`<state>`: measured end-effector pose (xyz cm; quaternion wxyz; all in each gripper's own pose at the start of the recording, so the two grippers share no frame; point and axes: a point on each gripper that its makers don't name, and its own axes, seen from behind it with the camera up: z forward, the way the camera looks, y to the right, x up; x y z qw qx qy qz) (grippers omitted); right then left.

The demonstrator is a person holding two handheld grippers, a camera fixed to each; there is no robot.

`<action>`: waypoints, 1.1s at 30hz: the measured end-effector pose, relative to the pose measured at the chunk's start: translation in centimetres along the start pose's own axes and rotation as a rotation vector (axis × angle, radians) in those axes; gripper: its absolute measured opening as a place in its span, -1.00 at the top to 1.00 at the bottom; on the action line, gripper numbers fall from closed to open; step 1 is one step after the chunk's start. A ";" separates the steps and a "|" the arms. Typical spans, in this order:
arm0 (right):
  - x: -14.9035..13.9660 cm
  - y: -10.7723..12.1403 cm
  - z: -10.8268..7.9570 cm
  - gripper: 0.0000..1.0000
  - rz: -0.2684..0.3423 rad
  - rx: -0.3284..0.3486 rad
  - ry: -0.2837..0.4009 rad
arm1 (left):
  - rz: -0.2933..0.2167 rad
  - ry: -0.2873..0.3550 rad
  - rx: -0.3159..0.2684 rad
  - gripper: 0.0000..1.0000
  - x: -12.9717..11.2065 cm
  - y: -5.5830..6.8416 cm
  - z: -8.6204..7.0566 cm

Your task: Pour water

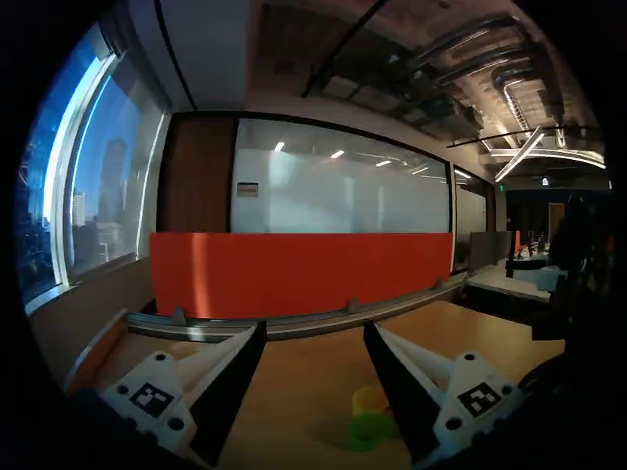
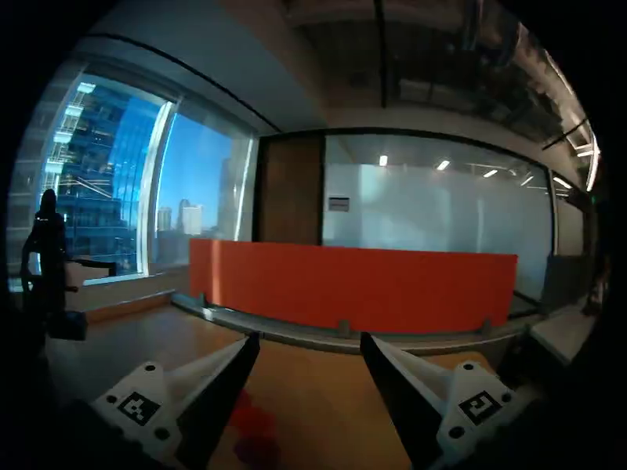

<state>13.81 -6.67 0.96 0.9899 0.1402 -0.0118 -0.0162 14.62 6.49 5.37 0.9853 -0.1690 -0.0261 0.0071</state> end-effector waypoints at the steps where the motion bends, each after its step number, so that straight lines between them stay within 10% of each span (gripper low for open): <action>1: 0.1 -0.5 0.0 -1.00 0.001 0.023 0.000 | -0.002 0.002 -0.016 -0.82 0.1 0.3 0.1; 18: 1.9 -6.6 -0.4 -1.00 0.048 0.329 0.015 | -0.038 -0.014 -0.295 -0.82 0.6 5.6 -0.3; 33: -1.7 -9.7 -0.4 -0.99 -0.107 0.417 -0.108 | 0.034 -0.112 -0.327 -0.82 -2.7 5.2 0.1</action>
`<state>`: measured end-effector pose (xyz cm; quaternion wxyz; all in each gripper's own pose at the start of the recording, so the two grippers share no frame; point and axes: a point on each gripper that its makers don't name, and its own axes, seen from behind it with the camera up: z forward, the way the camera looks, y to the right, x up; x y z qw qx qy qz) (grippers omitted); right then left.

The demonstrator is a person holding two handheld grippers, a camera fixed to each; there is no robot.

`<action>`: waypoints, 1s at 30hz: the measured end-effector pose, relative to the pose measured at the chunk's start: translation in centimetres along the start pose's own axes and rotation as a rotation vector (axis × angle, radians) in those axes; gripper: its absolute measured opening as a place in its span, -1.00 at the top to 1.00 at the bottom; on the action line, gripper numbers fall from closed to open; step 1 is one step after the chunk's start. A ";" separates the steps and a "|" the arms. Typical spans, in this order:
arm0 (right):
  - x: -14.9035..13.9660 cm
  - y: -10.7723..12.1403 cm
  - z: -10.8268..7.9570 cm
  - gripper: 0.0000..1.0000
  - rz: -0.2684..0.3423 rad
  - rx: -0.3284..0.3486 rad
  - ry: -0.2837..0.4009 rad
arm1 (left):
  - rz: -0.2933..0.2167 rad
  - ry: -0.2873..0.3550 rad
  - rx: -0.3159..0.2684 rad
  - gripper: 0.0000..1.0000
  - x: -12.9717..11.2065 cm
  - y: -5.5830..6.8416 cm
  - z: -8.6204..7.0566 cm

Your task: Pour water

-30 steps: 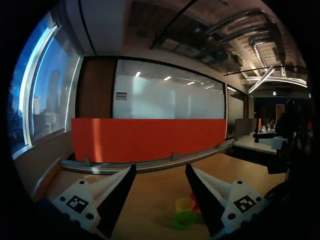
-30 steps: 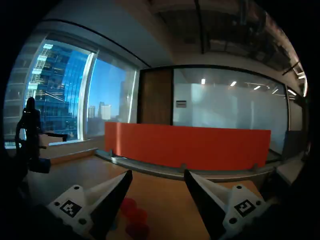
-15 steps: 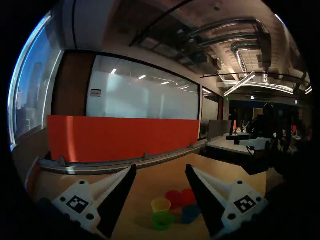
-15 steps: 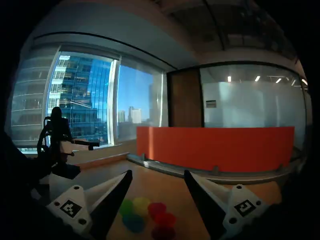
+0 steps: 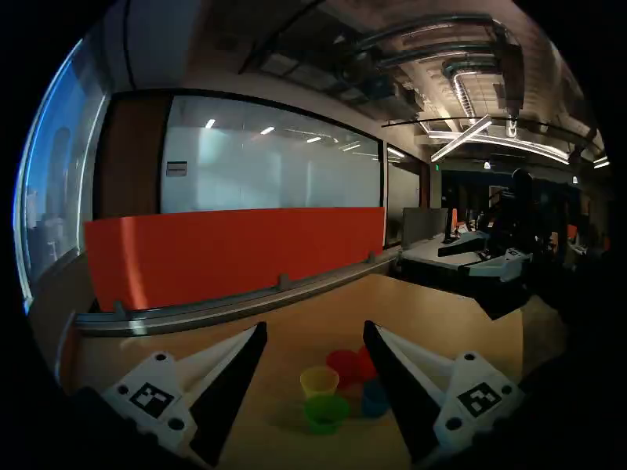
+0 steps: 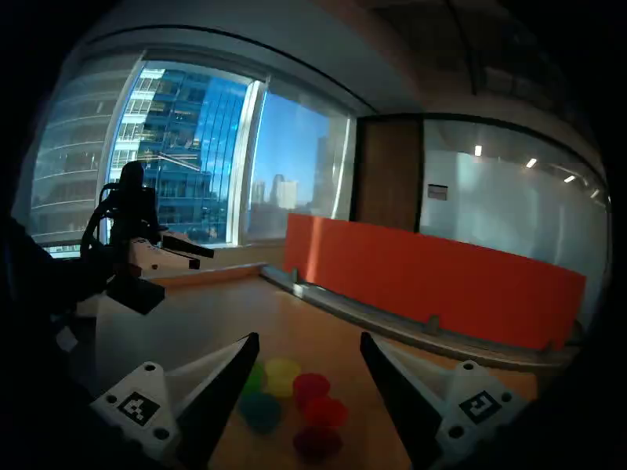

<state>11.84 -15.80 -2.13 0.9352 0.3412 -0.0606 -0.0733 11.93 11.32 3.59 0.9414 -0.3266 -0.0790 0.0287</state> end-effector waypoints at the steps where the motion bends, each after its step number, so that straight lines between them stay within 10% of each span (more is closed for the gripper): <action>1: -0.2 -0.2 0.1 -1.00 -0.003 0.008 -0.007 | 0.001 -0.007 -0.003 -0.82 -0.2 0.0 0.1; 30: -8.6 -3.6 3.1 -1.00 -0.031 0.156 -0.190 | 0.036 -0.202 -0.076 -0.82 -9.9 0.4 2.6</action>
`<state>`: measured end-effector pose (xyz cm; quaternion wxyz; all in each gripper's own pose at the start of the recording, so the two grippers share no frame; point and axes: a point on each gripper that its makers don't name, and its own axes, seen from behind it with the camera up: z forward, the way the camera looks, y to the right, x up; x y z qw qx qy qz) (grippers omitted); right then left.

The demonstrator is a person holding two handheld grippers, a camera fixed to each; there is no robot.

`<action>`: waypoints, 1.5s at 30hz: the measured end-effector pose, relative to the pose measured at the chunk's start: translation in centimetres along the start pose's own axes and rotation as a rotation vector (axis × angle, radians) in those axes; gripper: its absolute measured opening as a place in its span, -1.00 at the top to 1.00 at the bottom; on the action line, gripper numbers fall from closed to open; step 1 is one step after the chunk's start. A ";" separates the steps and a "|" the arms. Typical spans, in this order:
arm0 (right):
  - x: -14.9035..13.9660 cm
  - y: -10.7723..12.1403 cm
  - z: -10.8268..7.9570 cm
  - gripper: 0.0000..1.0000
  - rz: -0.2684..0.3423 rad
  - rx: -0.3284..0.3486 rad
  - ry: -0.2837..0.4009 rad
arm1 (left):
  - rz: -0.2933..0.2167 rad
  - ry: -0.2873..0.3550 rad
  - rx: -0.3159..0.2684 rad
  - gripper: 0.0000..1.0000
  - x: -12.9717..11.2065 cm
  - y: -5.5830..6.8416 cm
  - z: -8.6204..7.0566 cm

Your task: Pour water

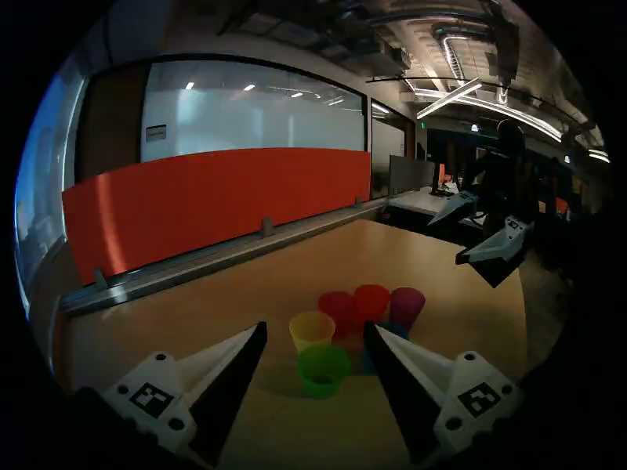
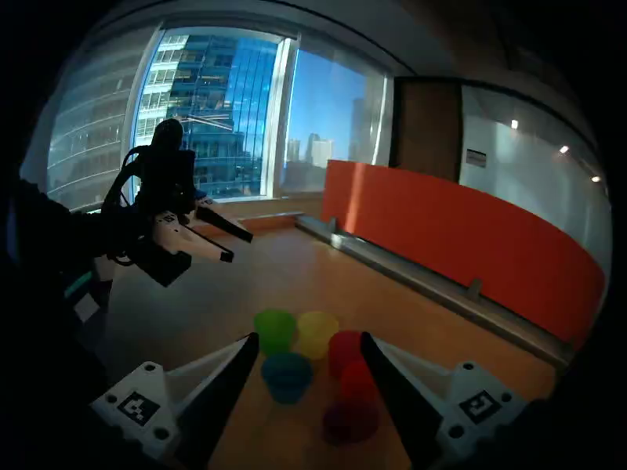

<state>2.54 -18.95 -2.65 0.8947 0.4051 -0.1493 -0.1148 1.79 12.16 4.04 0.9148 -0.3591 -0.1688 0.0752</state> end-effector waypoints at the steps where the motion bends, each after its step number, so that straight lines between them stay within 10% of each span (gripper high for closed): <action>1: -0.3 0.0 0.2 -1.00 -0.001 0.002 -0.006 | -0.001 -0.008 -0.002 -0.82 -0.4 0.0 0.2; 45: -9.9 -1.5 7.8 -1.00 -0.048 0.091 -0.201 | 0.025 -0.301 -0.078 -0.82 -13.6 1.1 6.9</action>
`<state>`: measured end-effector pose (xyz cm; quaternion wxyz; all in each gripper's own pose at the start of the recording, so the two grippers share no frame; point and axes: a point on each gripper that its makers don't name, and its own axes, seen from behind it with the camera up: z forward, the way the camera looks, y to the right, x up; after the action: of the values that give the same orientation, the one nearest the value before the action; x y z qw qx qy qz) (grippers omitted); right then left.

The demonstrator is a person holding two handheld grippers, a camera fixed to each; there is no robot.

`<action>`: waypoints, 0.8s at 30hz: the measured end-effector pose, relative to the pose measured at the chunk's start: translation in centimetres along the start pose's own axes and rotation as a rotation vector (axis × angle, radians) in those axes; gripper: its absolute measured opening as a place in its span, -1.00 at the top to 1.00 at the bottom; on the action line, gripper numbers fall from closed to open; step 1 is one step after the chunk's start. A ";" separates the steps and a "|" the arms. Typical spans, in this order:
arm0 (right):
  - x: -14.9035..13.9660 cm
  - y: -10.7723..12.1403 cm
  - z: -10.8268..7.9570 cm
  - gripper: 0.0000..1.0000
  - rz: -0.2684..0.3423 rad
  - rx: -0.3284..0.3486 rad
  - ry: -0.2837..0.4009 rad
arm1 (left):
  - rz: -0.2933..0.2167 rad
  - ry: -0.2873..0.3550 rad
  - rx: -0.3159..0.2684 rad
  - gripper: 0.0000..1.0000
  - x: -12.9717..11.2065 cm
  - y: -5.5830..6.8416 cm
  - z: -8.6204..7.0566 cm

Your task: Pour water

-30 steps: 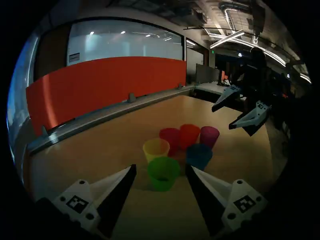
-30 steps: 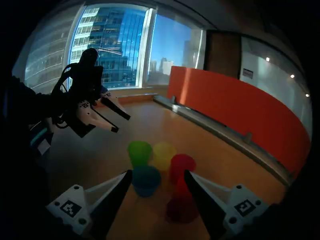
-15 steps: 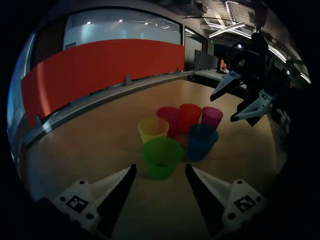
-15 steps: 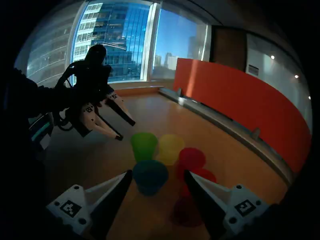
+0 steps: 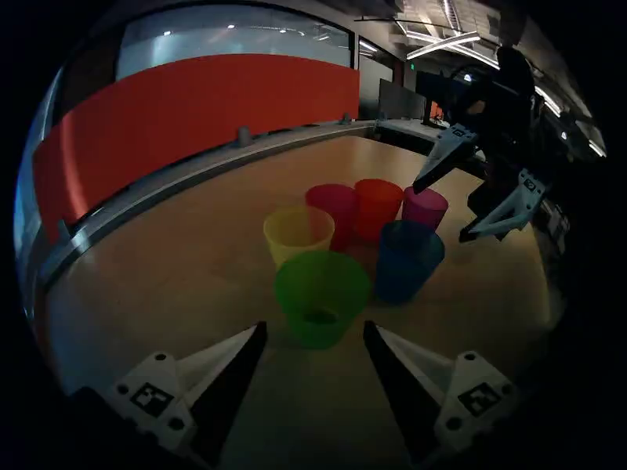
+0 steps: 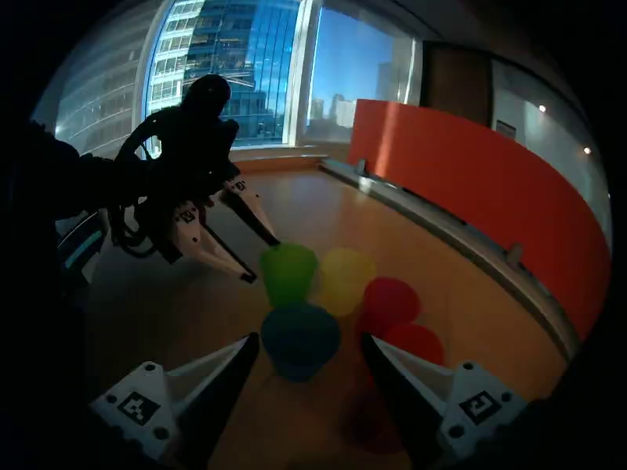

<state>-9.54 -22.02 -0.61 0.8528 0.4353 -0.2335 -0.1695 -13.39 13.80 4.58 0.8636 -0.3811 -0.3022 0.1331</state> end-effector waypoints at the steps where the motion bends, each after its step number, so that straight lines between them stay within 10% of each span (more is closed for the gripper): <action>1: -0.1 -0.1 0.2 -1.00 -0.002 0.005 -0.003 | 0.002 -0.002 -0.002 -0.82 0.0 0.0 0.2; 24: -0.9 0.3 1.9 -1.00 -0.002 0.011 -0.022 | 0.024 -0.026 -0.036 -0.82 1.3 0.2 3.5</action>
<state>-11.27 -22.69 0.40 0.8477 0.4382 -0.2433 -0.1739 -14.52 16.58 6.81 0.8509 -0.3985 -0.3110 0.1426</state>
